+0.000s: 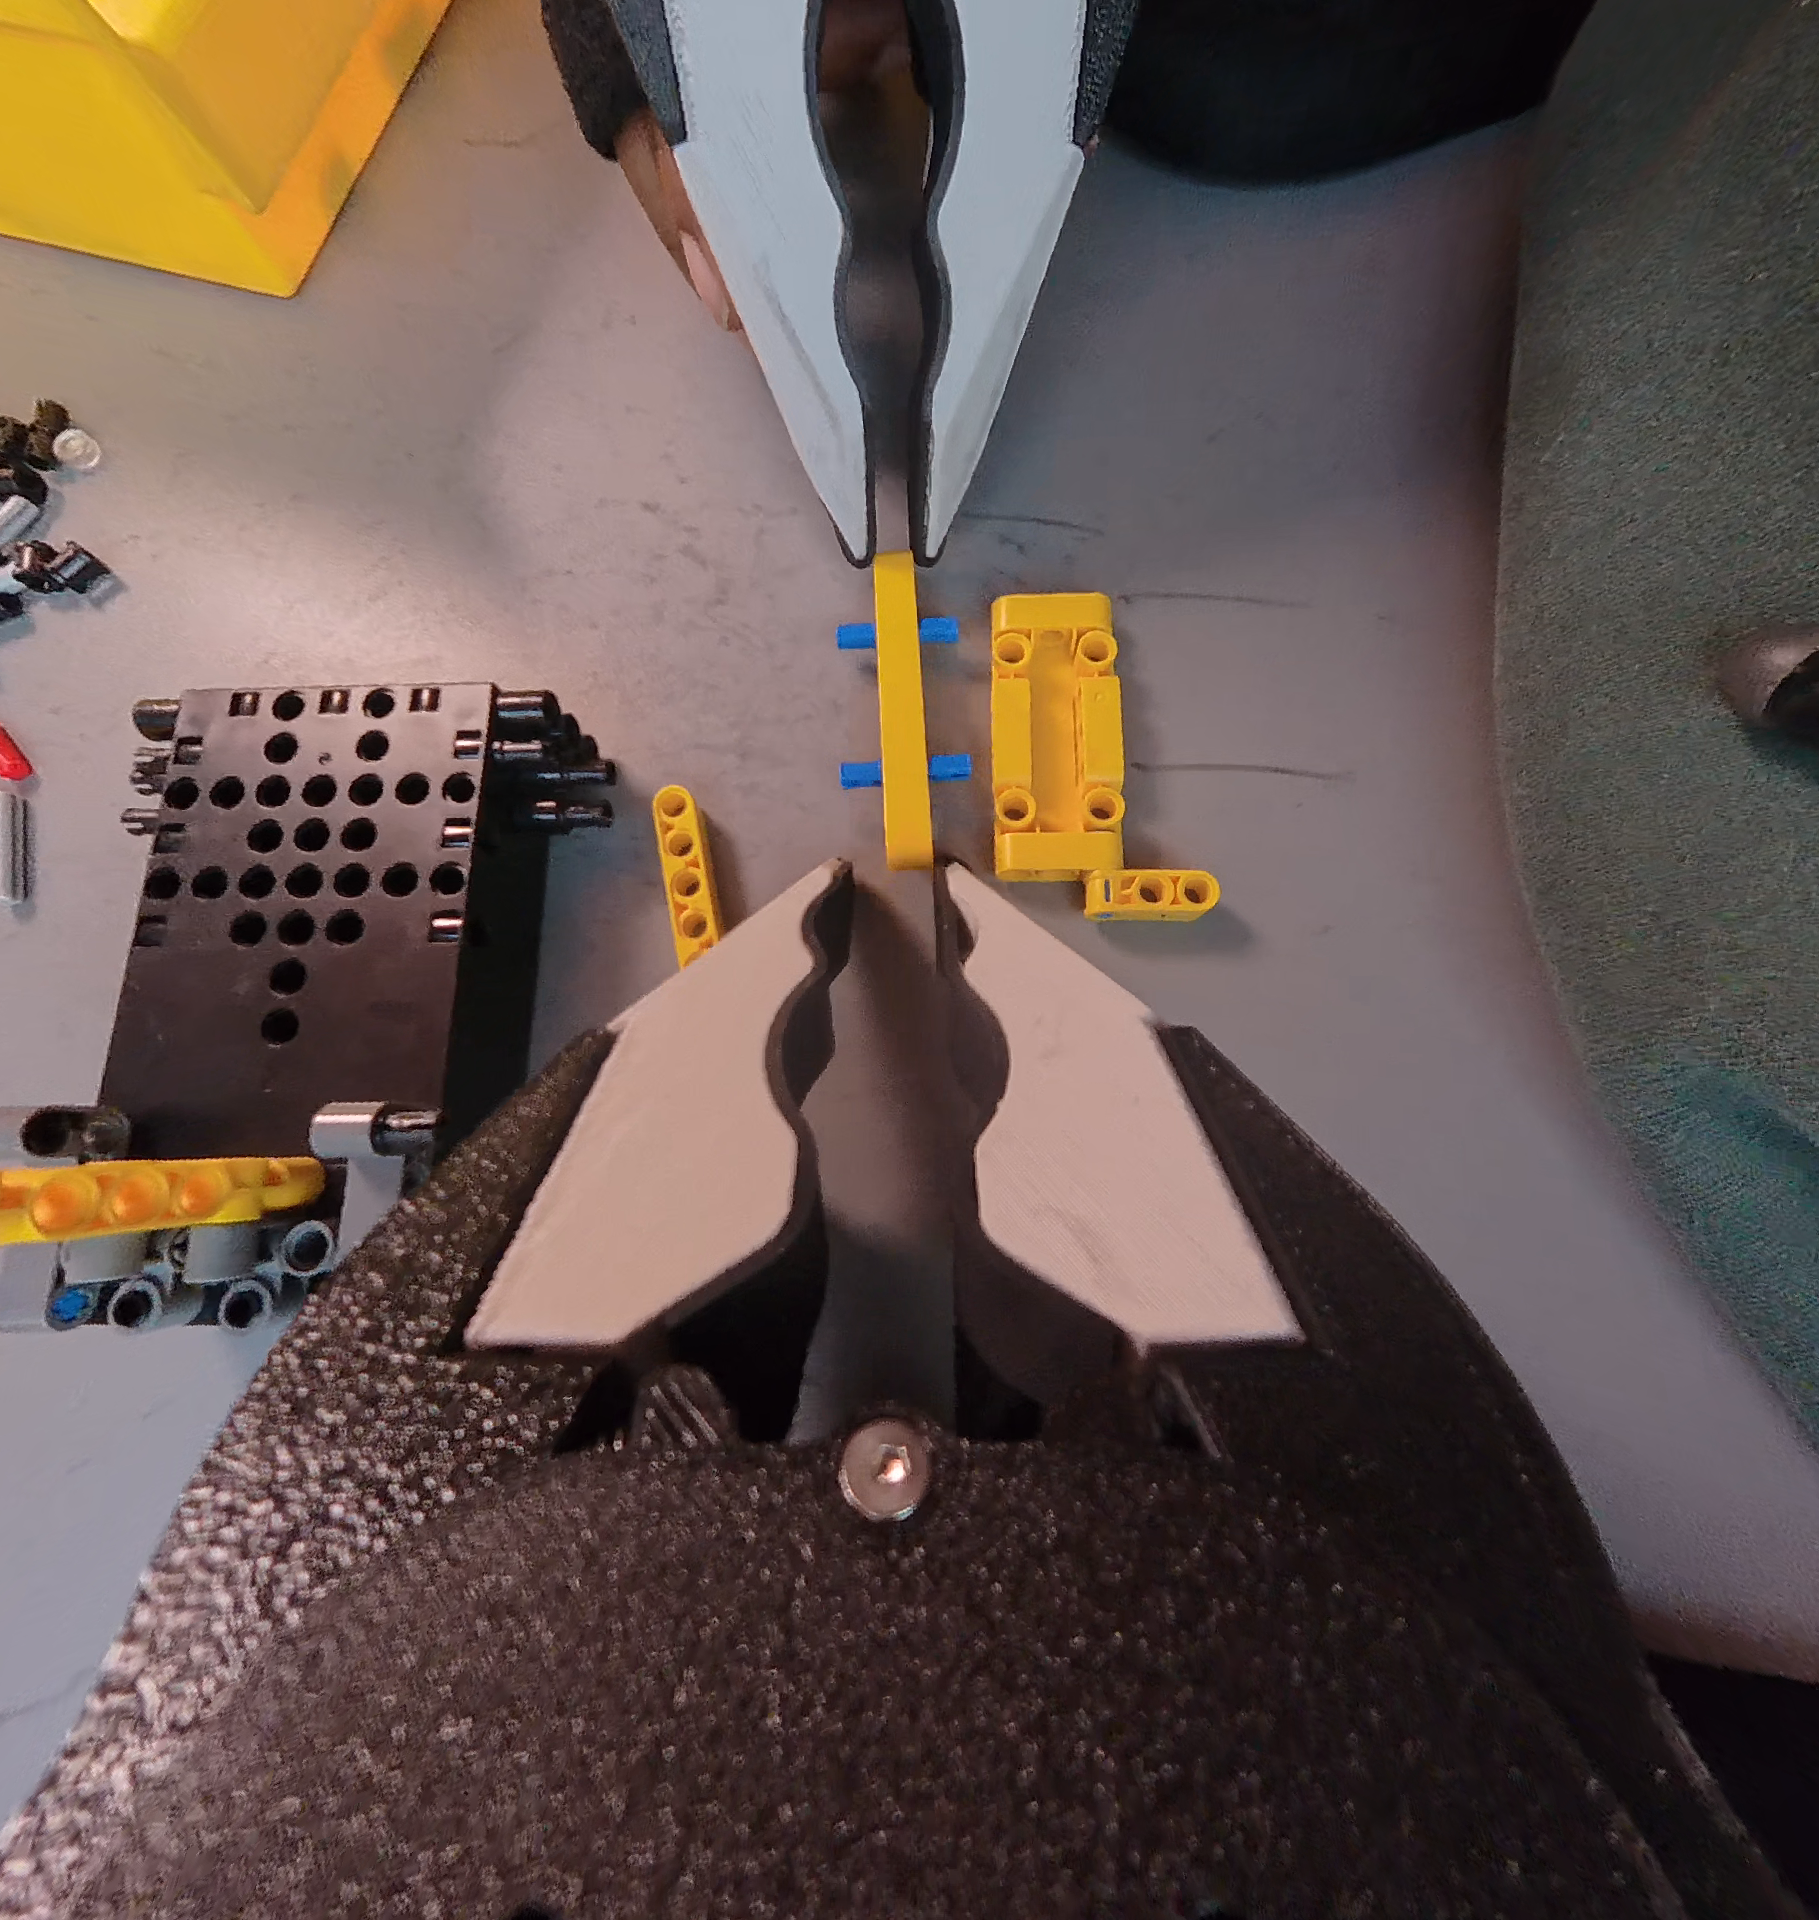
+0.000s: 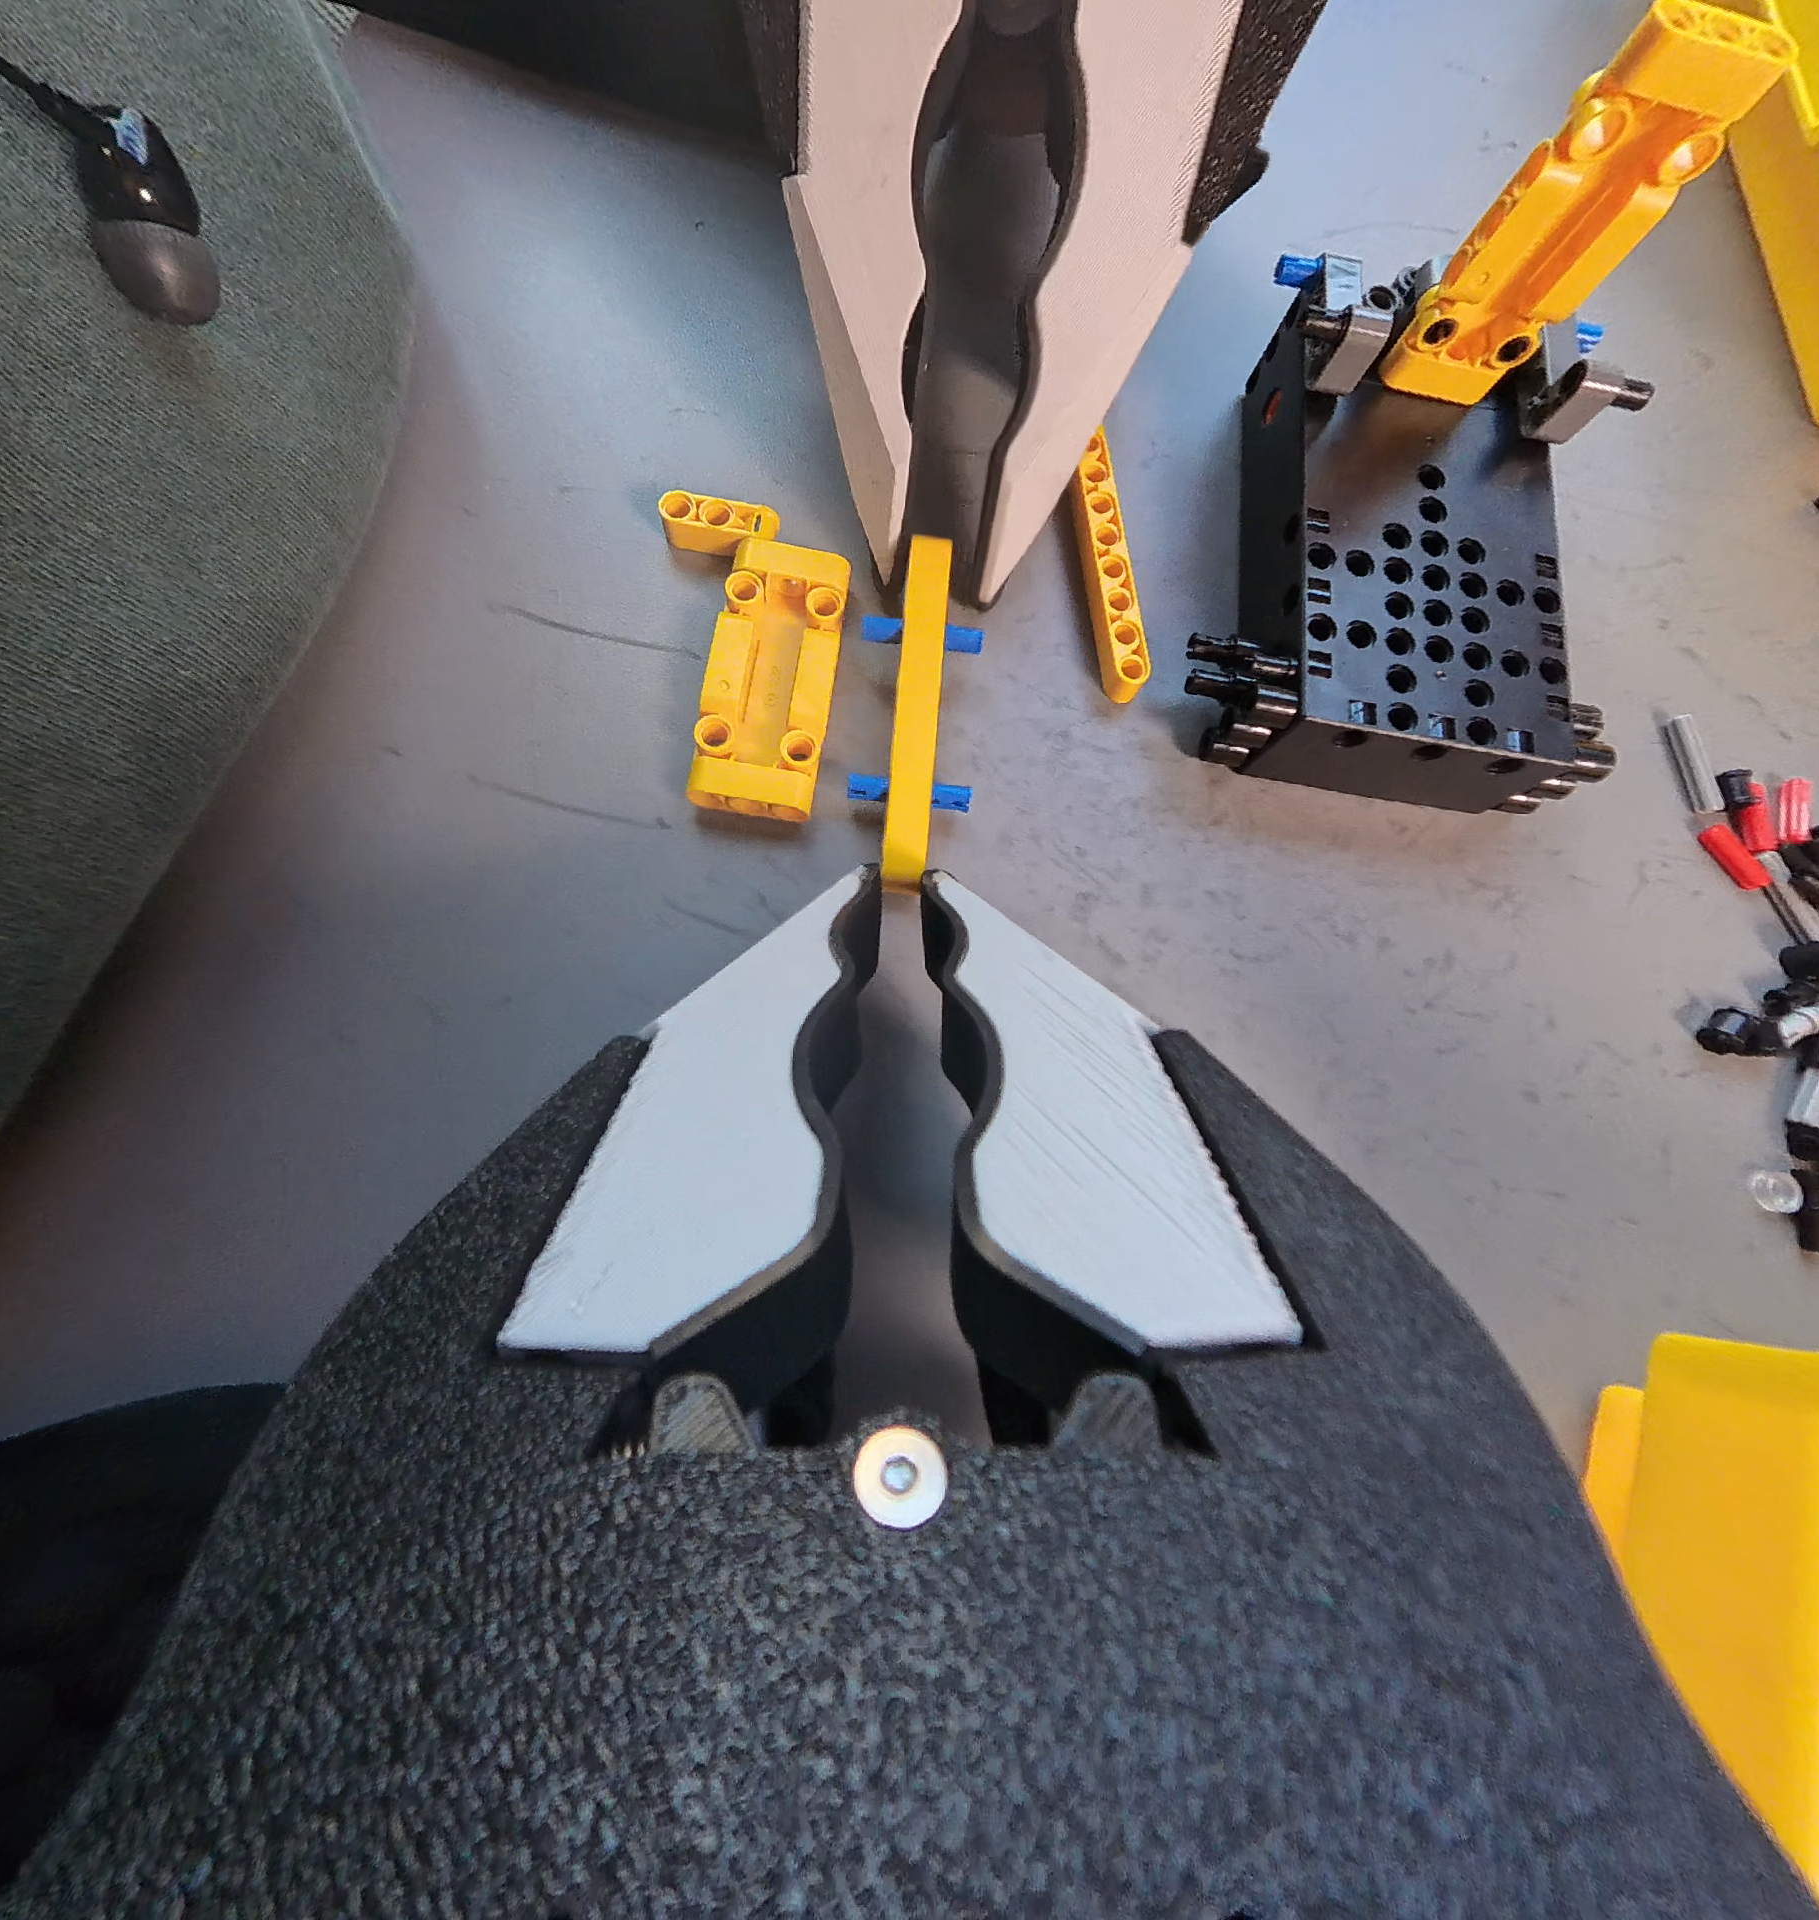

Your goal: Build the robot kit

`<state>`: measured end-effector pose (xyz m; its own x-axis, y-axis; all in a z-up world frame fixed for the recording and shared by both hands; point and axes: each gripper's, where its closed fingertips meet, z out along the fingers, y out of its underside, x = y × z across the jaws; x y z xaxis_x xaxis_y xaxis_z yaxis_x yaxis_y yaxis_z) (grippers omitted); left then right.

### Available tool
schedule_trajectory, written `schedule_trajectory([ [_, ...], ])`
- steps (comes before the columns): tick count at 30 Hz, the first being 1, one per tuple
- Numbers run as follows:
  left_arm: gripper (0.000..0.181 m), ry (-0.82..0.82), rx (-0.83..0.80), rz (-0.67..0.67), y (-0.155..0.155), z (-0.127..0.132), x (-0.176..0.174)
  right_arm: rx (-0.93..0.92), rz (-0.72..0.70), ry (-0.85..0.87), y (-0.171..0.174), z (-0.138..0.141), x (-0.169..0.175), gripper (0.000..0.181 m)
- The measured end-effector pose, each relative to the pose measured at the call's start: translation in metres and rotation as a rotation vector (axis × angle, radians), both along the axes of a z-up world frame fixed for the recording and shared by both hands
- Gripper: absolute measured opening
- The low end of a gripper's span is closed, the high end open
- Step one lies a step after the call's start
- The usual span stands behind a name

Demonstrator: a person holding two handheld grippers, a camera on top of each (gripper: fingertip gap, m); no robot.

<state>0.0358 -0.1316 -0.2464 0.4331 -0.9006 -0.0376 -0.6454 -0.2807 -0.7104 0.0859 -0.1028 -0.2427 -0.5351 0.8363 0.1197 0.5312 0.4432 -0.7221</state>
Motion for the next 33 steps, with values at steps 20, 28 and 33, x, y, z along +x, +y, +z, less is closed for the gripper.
schedule_trajectory([
  [20, 0.015, 0.001, 0.044, 0.03, 0.004, 0.003, -0.002, 0.054, -0.051, -0.004, 0.017, -0.002, 0.004, 0.007],
  [28, 0.019, -0.111, 0.041, -0.079, -0.015, 0.021, 0.005, 0.117, -0.116, 0.003, 0.037, 0.004, 0.008, 0.015],
  [33, 0.025, -0.049, 0.013, -0.154, -0.03, 0.017, 0.011, 0.061, -0.06, 0.087, 0.012, 0.037, 0.003, 0.022],
])
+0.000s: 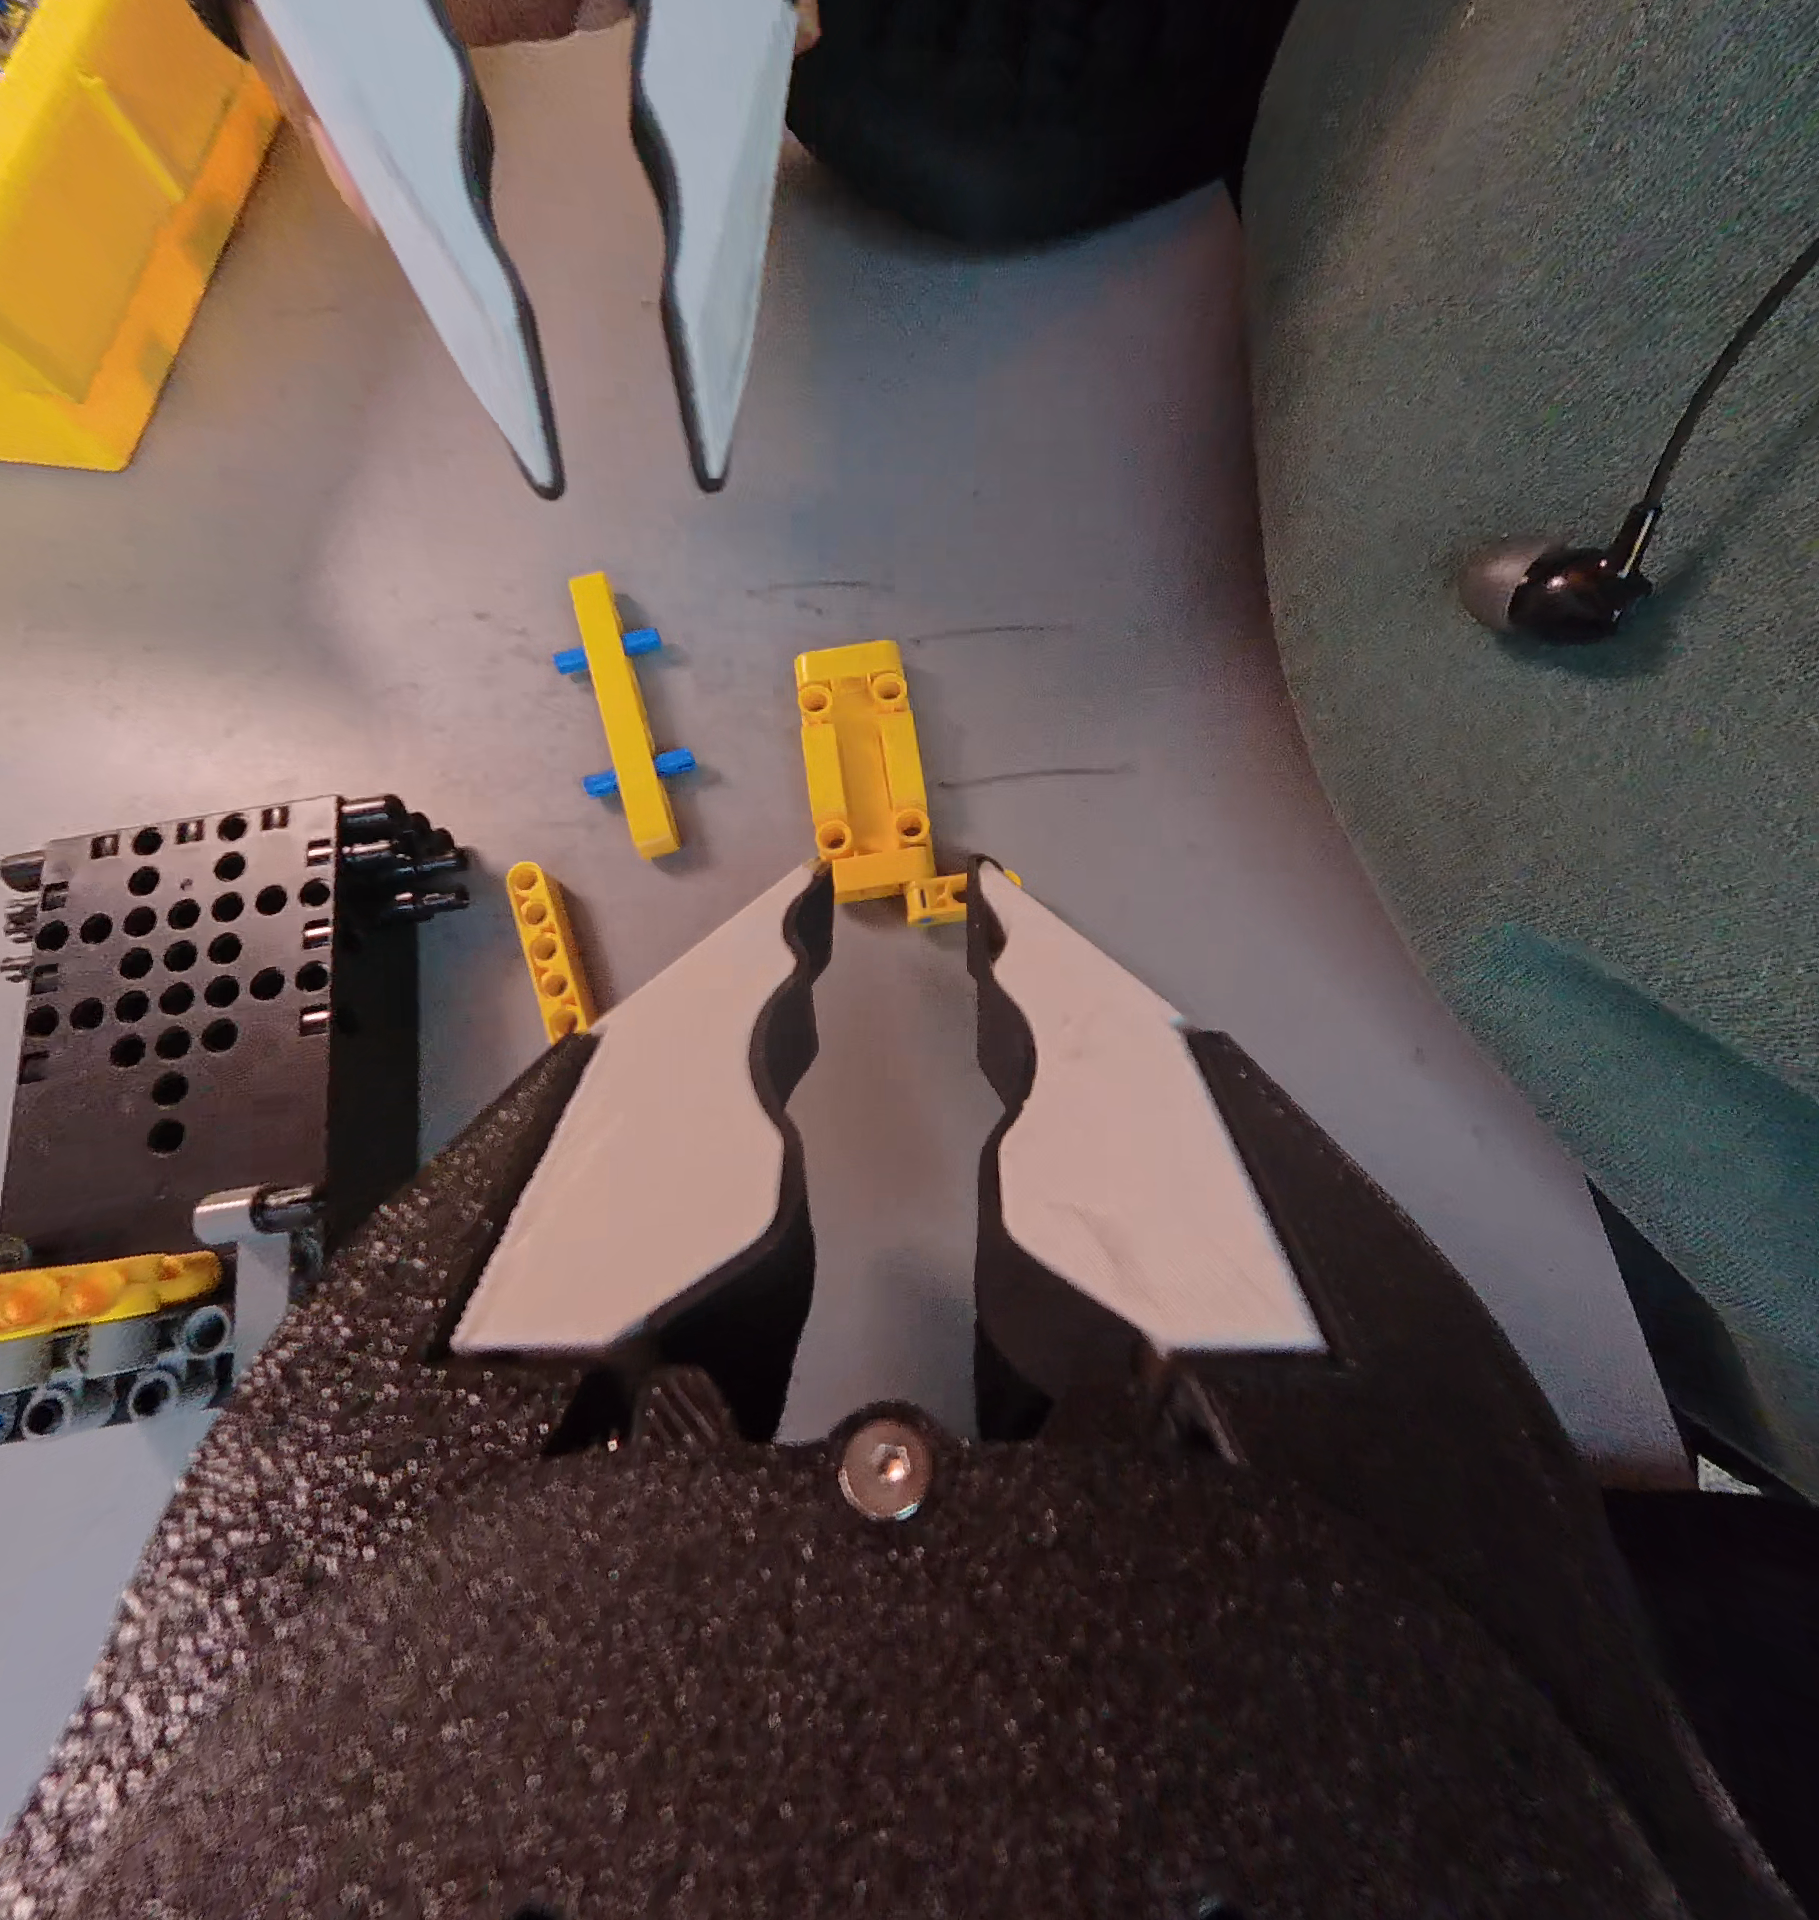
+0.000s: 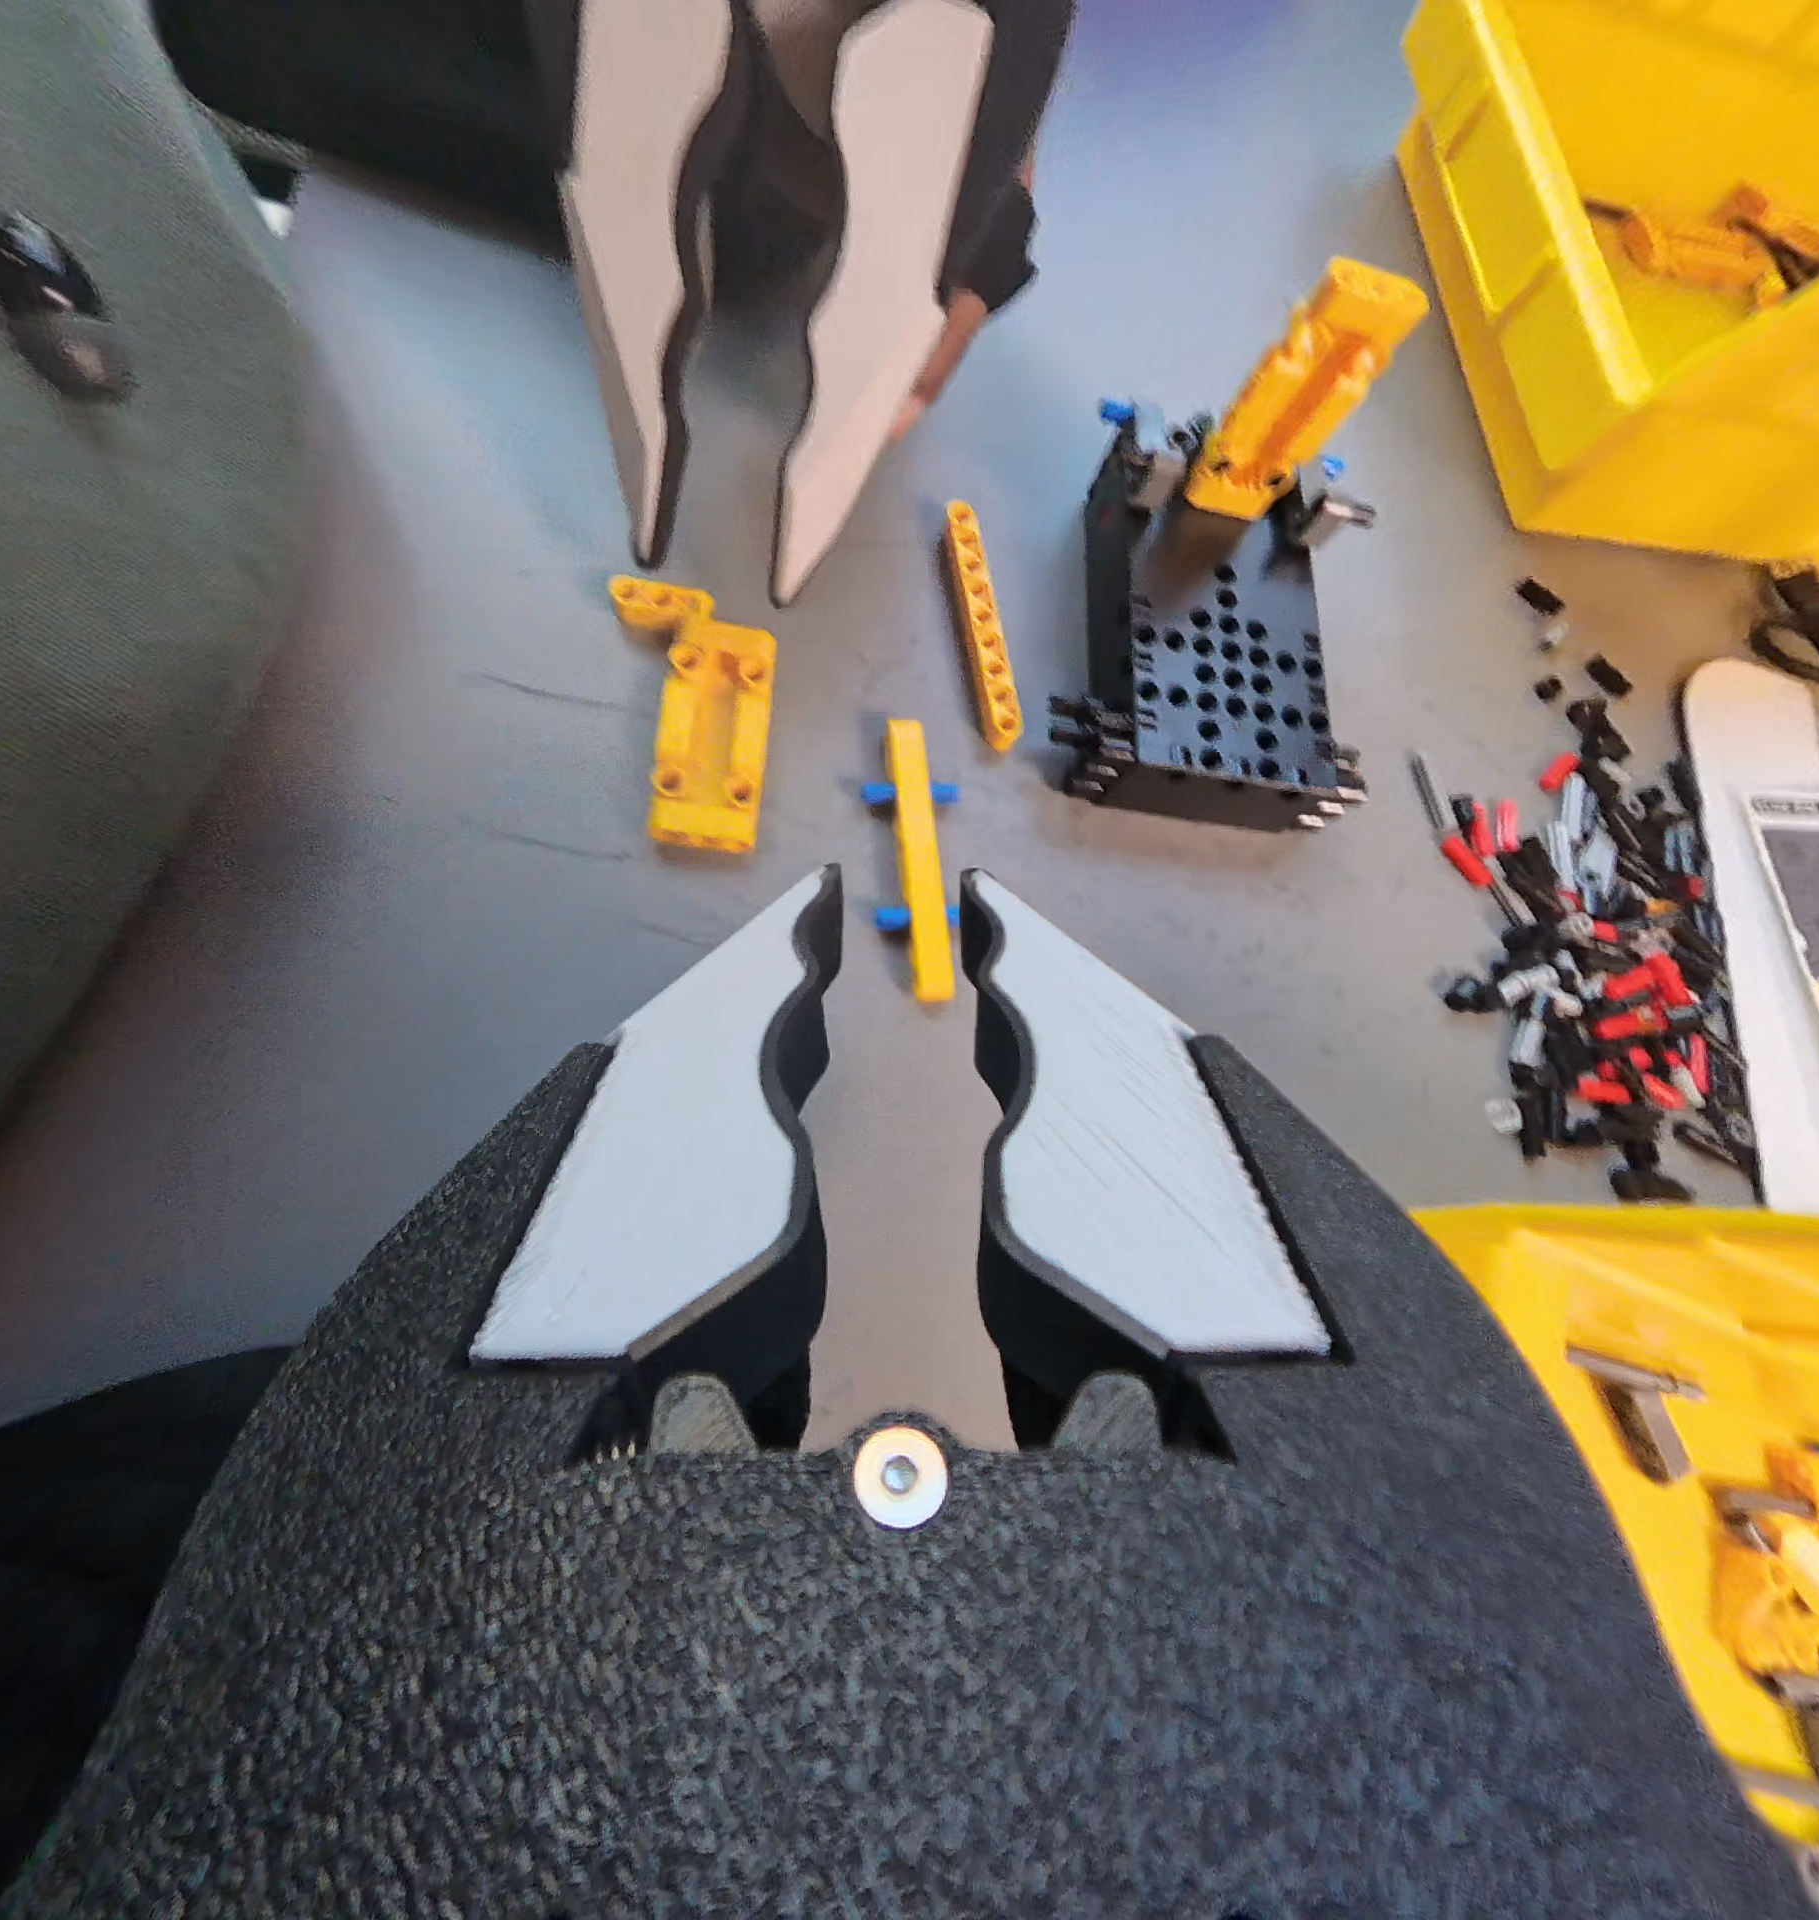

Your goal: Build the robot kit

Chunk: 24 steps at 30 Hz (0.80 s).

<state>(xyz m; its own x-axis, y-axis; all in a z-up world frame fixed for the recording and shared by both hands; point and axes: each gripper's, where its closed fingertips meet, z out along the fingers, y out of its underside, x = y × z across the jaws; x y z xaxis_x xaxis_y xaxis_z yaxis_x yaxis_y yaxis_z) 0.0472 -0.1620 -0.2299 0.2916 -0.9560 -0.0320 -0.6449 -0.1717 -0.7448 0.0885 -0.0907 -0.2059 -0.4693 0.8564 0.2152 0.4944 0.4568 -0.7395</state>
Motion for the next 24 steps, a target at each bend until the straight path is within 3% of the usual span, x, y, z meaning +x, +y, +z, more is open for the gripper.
schedule_trajectory([
  [2, 0.026, 0.035, -0.017, -0.005, -0.004, -0.003, -0.001, -0.037, 0.08, -0.024, -0.028, 0.001, -0.004, 0.025],
  [5, 0.026, 0.051, -0.056, 0.009, -0.009, -0.002, -0.004, -0.02, 0.134, -0.122, -0.056, -0.021, -0.015, 0.041],
  [7, 0.025, 0.056, -0.053, 0.048, -0.007, -0.003, -0.009, 0.015, 0.115, -0.165, -0.057, -0.036, -0.023, 0.039],
  [11, 0.024, 0.006, -0.052, 0.13, 0.001, 0.005, -0.016, -0.016, 0.124, -0.172, -0.064, -0.036, -0.029, 0.025],
  [14, 0.026, -0.114, -0.102, 0.195, 0.008, 0.021, -0.023, 0.099, 0.108, 0.002, -0.054, -0.02, -0.041, 0.024],
  [16, 0.028, -0.233, -0.132, 0.243, 0.014, 0.038, -0.026, 0.166, 0.078, 0.236, -0.045, 0.012, -0.051, 0.024],
  [20, 0.027, -0.514, -0.201, 0.284, 0.023, 0.078, -0.022, 0.543, 0.05, 0.495, -0.025, 0.048, -0.053, 0.024],
  [24, 0.016, -0.488, -0.145, 0.301, 0.029, 0.077, -0.017, 0.787, 0.039, 0.593, -0.022, 0.064, -0.053, 0.024],
])
